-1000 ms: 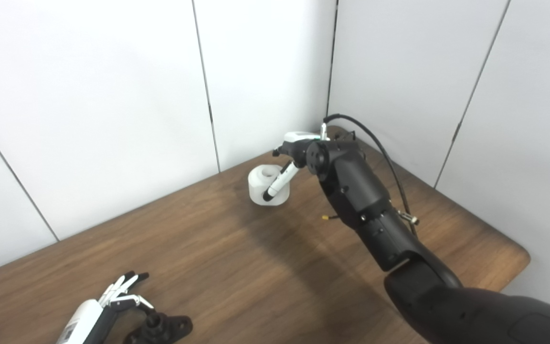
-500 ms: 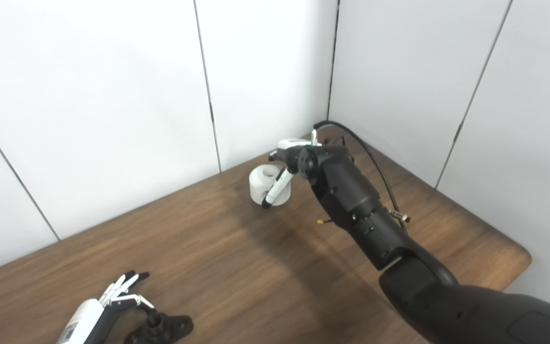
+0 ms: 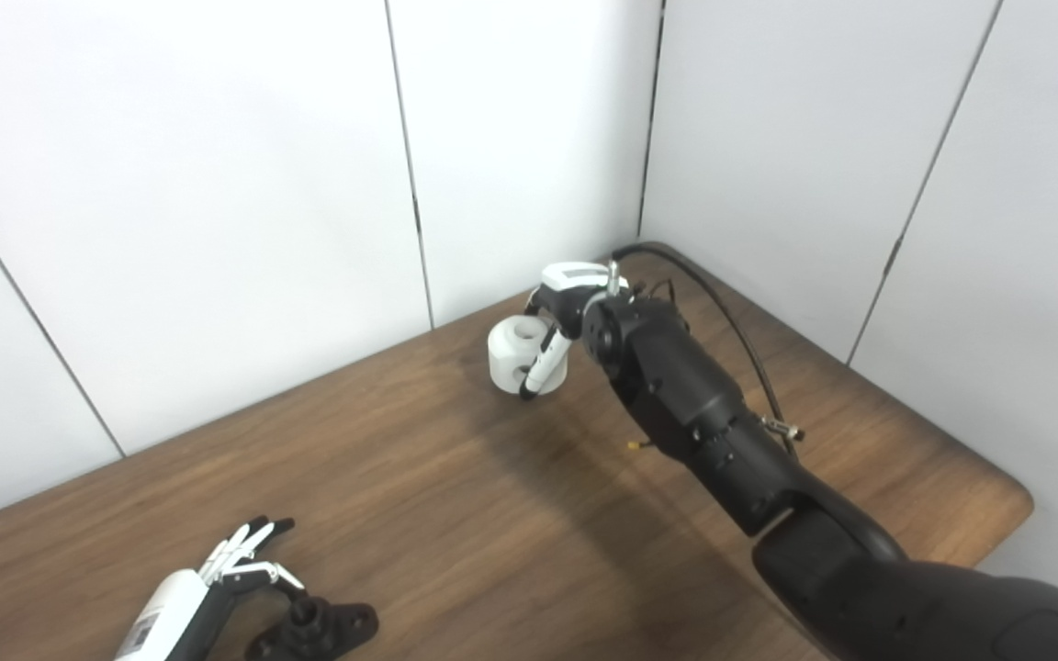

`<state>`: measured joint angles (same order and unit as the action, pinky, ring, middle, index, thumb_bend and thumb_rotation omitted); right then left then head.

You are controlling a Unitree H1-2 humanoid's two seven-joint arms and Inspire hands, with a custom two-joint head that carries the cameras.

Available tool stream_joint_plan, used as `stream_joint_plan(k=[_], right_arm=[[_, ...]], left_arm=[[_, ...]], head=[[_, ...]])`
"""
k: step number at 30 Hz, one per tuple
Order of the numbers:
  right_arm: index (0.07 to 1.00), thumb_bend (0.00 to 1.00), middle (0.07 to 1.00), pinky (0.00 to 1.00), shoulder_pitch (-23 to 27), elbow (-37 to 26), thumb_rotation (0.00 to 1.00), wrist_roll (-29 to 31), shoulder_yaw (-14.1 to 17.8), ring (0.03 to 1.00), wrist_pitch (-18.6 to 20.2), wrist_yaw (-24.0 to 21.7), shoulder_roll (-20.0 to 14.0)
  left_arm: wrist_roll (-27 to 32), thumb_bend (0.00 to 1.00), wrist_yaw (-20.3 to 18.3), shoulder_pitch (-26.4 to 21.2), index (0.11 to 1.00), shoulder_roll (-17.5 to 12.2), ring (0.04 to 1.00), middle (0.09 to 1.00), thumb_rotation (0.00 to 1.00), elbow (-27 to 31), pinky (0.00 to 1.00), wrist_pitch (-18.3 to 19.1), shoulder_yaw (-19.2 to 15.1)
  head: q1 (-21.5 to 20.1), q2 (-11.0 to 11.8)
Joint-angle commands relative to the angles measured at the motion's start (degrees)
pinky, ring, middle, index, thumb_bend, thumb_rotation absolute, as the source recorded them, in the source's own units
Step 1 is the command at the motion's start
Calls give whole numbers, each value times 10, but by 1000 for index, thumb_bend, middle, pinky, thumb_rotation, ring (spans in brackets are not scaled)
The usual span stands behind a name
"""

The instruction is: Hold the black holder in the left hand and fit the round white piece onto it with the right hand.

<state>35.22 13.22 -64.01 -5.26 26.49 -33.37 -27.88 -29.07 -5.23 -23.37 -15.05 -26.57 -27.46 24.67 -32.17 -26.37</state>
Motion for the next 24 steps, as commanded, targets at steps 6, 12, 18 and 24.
stream_joint_plan(k=[6,12,18,24], right_arm=[[680,844,888,797,4,5,254,24,-23,884,-7,111,-13],[663,842,851,793,-5,48,229,37,-43,856,-8,192,2],[512,586,760,751,-21,91,154,66,-34,772,-16,337,32],[484,523,721,722,-27,96,142,90,-29,737,-12,427,50]], left_arm=[[-4,523,-8,86,483,-3,1000,949,53,-32,1000,14,10],[-4,523,-10,89,483,-2,1000,952,53,-24,1000,18,7],[-8,523,-6,90,483,-1,1000,950,53,-26,1000,16,6],[-10,523,-4,90,483,0,1000,951,53,-25,1000,15,6]], head=[[6,-6],[18,-11],[24,-17],[27,-21]])
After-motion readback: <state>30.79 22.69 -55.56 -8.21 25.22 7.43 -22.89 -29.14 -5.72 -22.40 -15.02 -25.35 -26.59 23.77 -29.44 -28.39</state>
